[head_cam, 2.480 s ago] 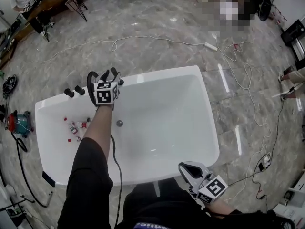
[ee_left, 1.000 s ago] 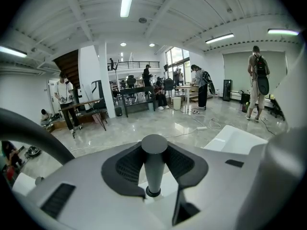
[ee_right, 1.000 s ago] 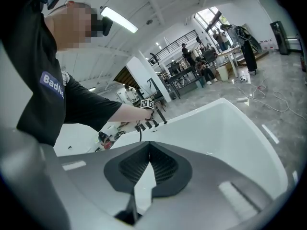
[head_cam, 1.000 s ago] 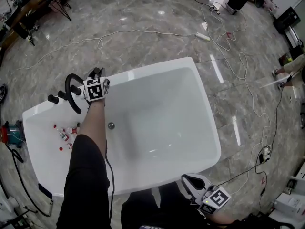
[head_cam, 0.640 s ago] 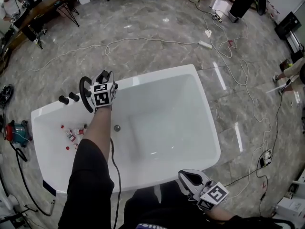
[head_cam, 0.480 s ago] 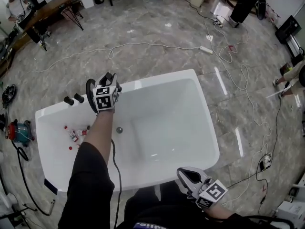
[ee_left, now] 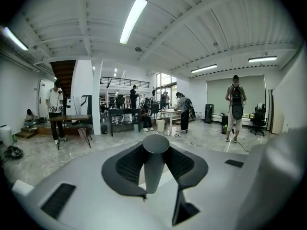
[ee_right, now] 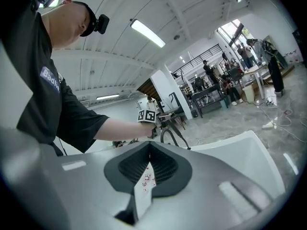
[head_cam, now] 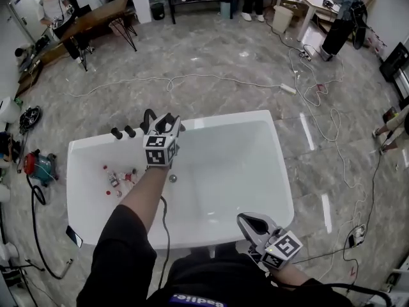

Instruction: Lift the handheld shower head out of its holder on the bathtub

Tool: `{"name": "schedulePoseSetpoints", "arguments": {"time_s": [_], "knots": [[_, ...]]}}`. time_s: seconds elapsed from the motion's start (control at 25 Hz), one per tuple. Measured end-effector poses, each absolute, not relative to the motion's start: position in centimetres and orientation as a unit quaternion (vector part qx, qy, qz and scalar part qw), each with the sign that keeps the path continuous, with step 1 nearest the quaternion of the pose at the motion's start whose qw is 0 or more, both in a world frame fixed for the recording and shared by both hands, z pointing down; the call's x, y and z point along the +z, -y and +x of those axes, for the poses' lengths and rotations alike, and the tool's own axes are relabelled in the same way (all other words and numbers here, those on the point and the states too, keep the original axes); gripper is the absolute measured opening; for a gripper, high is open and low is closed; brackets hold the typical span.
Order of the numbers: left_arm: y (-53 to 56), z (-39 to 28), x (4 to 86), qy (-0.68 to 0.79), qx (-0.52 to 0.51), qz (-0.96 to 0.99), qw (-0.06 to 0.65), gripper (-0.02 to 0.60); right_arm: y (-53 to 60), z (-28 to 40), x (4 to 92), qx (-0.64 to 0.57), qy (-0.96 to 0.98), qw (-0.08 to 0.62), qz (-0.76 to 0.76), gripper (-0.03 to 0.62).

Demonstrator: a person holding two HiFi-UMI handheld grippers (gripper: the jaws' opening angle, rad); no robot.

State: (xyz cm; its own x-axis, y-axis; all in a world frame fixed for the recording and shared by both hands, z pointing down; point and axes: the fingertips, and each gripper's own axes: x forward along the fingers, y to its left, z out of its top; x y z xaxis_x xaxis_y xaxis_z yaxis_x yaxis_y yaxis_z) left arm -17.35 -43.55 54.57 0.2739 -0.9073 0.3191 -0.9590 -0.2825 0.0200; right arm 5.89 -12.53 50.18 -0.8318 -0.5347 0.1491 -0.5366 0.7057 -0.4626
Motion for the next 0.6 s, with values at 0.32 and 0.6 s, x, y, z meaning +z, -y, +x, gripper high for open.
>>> {"name": "schedulePoseSetpoints", "arguments": {"time_s": [0.32,0.6], "knots": [[32.8,-15.8,51.1,0.57,0.105,0.809,0.104,0.133,11.4,6.0,47.7,0.227,0.931,0.01,0.287,0.002],[25.7,-15.3,47.7,0.57,0.067,0.813,0.099,0.133,11.2,3.6,46.0,0.204,0.944,0.013,0.258,0.002]]}}
